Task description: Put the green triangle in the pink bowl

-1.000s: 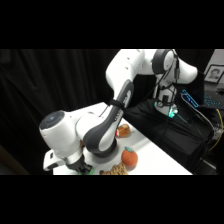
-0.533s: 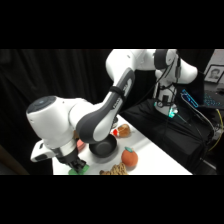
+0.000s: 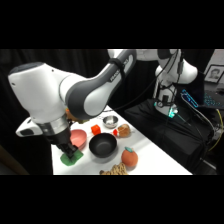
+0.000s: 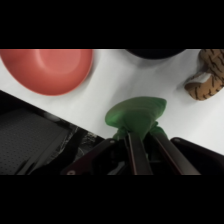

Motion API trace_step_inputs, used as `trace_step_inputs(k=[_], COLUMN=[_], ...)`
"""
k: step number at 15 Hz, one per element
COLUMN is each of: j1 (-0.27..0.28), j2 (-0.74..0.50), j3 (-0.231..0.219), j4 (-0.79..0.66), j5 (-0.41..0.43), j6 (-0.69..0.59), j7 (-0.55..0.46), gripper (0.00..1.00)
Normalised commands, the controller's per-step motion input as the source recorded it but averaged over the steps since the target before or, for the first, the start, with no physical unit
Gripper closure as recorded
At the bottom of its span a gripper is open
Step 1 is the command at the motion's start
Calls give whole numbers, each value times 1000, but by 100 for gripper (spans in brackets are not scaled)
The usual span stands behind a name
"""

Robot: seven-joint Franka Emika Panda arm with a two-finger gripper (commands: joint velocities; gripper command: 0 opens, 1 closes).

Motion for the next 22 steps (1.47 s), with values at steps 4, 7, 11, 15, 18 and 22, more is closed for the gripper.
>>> trace_step_inputs(k=[4, 7, 11, 15, 18, 22], j1=[-213, -202, -141, -79, -45, -21], j2=[-362, -259, -171, -91, -8, 106], j3=[-41, -31, -27, -18, -1, -2], j4=[-338, -283, -246, -211, -152, -49], j5=[196, 214, 195, 178, 167, 131], j6=[-34, 16, 131, 256, 272, 269], j7=[12, -29, -32, -7, 7, 28], gripper=[96, 96, 96, 96, 96, 96])
